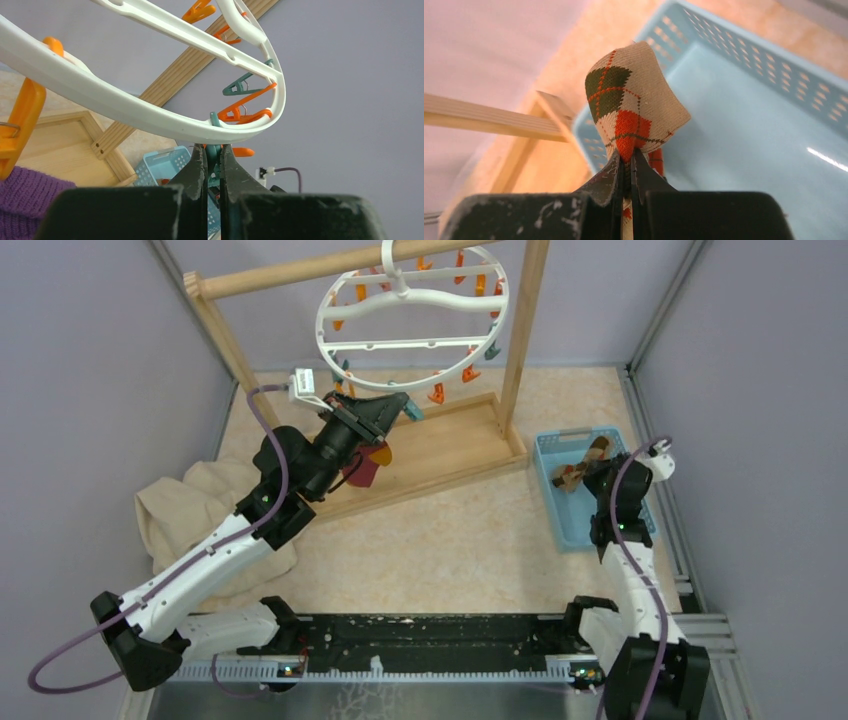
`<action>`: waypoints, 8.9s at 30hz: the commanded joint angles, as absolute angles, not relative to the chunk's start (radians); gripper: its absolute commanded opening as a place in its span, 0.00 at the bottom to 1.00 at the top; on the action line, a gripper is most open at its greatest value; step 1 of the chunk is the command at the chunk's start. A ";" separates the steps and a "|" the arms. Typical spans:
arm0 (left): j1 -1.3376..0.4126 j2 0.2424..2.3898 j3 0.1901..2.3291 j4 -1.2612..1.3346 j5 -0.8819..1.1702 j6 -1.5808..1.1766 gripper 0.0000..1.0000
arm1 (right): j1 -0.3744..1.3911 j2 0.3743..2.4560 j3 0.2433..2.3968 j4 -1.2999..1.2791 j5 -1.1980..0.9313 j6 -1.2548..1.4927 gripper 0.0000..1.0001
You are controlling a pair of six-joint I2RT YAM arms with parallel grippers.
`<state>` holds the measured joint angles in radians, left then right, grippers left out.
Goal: Clip the socks to the hanger
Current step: Pick up the sock from the bin, then place the sock at the center of the board, then pick up the sock at the center of the board, then clamp the sock onto the hanger.
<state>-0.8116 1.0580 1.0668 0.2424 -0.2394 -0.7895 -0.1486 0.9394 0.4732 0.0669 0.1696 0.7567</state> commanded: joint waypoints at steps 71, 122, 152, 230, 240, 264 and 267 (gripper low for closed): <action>-0.815 1.059 1.033 0.238 -0.216 -0.796 0.00 | 0.804 1.239 0.652 -0.031 0.389 0.373 0.56; -0.815 1.006 1.022 0.201 -0.215 -0.756 0.00 | 0.476 1.525 0.588 0.299 -0.003 0.466 0.51; -0.816 1.045 1.043 0.222 -0.163 -0.753 0.00 | 0.451 0.819 0.552 0.292 -0.421 0.271 0.00; -0.815 1.065 1.037 0.300 0.164 -0.660 0.00 | 0.339 1.534 1.114 1.720 -1.088 1.348 0.00; -0.815 1.058 1.030 0.284 0.103 -0.658 0.01 | 0.339 1.537 1.108 1.721 -1.097 1.354 0.00; -0.815 1.034 1.017 0.275 0.091 -0.650 0.35 | 0.342 1.576 1.166 1.722 -1.096 1.374 0.00; -0.815 1.035 1.017 0.276 0.094 -0.652 0.39 | 0.344 1.580 1.170 1.722 -1.097 1.373 0.00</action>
